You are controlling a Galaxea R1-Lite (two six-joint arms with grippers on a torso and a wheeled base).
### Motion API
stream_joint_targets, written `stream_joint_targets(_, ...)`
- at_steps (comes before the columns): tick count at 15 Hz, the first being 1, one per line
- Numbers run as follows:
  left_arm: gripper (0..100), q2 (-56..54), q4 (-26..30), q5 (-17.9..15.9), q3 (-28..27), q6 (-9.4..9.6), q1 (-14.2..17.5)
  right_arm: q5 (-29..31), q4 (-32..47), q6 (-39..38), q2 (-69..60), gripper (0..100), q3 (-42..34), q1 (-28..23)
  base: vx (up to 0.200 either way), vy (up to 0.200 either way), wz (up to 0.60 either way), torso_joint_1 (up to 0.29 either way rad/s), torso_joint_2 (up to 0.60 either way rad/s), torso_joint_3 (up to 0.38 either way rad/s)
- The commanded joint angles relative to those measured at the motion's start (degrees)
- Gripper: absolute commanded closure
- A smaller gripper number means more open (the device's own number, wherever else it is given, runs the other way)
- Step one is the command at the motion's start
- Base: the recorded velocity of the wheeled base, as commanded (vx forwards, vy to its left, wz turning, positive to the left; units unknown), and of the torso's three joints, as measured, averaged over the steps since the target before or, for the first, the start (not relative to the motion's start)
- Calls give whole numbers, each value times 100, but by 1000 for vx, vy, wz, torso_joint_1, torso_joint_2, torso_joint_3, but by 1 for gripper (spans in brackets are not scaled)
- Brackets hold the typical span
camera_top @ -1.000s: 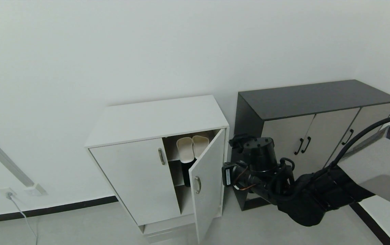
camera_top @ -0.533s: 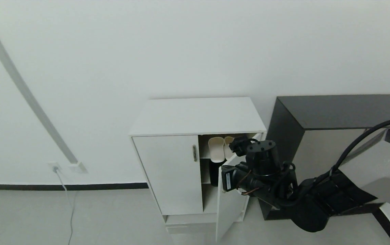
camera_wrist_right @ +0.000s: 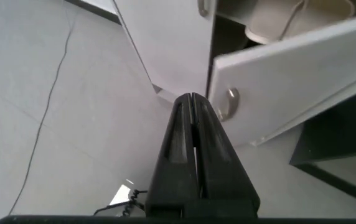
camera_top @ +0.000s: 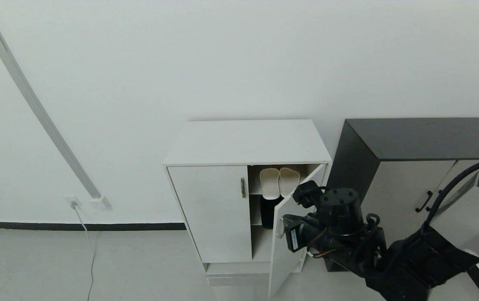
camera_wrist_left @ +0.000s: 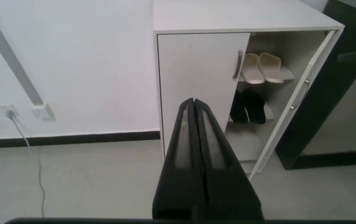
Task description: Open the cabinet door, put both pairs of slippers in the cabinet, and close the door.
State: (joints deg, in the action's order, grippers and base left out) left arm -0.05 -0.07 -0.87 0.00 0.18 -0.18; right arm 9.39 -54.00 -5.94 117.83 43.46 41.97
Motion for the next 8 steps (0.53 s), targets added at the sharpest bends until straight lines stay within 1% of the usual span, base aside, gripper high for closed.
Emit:
stream_joint_targets(1,100,5,-1,-1,0,-1,1,2,-277,-4,-155,100,-646,-14,200,0,0,7,2,7)
stream_joint_targets(3,100,5,-1,-1,0,-1,1,2,-646,-4,-129,100,-1252,-14,200,0,0,-7,-3,2)
stream_joint_targets(6,100,5,-1,7,0,-9,1,2,-1139,-4,38,100,-1709,-22,200,0,0,11,4,5)
stream_joint_targets(8,100,5,-1,7,0,-18,1,2,-1200,-4,99,100,-1797,-22,0,0,0,0,0,0)
